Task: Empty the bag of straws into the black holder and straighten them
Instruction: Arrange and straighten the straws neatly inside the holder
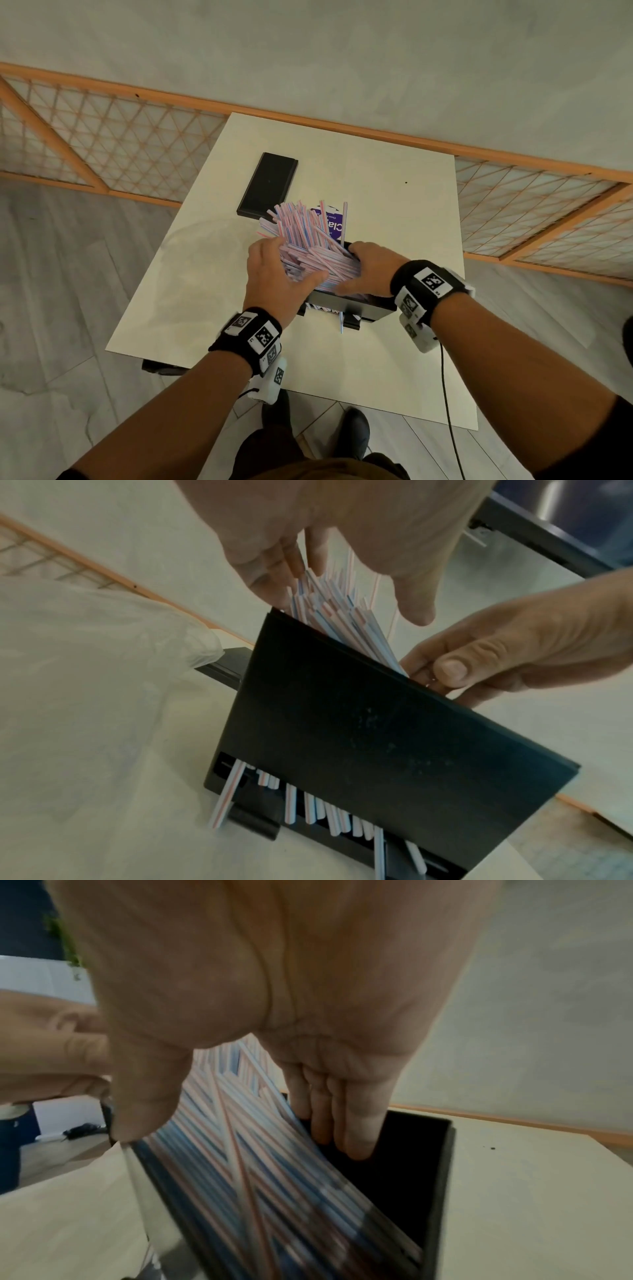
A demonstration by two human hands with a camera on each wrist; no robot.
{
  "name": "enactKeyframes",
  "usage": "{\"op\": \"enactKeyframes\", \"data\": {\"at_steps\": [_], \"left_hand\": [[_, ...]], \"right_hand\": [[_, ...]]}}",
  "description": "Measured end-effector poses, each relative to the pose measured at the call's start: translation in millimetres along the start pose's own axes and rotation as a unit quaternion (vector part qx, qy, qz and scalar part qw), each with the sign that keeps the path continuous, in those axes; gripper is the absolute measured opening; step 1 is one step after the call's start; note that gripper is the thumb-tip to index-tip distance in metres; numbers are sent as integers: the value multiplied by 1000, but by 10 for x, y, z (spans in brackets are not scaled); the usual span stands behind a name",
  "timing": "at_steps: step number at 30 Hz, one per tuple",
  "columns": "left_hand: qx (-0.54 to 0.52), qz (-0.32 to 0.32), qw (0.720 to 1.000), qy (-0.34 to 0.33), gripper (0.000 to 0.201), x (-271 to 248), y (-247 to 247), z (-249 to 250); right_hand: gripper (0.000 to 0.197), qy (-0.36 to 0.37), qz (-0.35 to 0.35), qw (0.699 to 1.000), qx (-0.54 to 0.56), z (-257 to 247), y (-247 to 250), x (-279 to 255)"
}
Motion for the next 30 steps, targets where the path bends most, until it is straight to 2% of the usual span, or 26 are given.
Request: {"op": "enactKeyframes", "data": {"at_steps": [4,7,9,13,17,21,23,25,30], "left_hand": [[86,12,994,-69,97,-57,-41,-20],[180,0,977,-112,104,-79,-103,-62],[235,-25,960,-153,100,-61,-149,-111],[326,-81,908,-251,82,3,-217,-159],[356,-61,887,-289,81,27,-219,-179],[366,-50,855,-363,81,-32,-252,-166],[370,-60,849,-373,76,-50,-243,-154],[366,-68,860,-349,73,-36,-215,-152],[360,-88,875,-311,80,17,-197,-218]], "right_hand": [[63,35,-30,999,-6,-153,-150,181],[75,47,-32,998,-25,-239,-209,190],[82,57,-22,997,-37,-247,-240,188],[71,77,5,995,-67,-238,-285,165],[69,81,7,996,-35,-220,-312,103],[50,110,6,993,-48,-196,-327,69],[45,124,20,991,-35,-190,-299,47],[44,116,28,993,2,-174,-226,25],[41,102,81,991,31,-53,-115,-83]]}}
Point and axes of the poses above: each hand's wrist, its own x-axis towards the middle knuckle, its own y-axis out of the back of the hand, z = x × y, the point moved 1 cm from there along x, towards the middle knuckle, and after that the axes turned 4 degrees about -y, right-handed, at the moved point
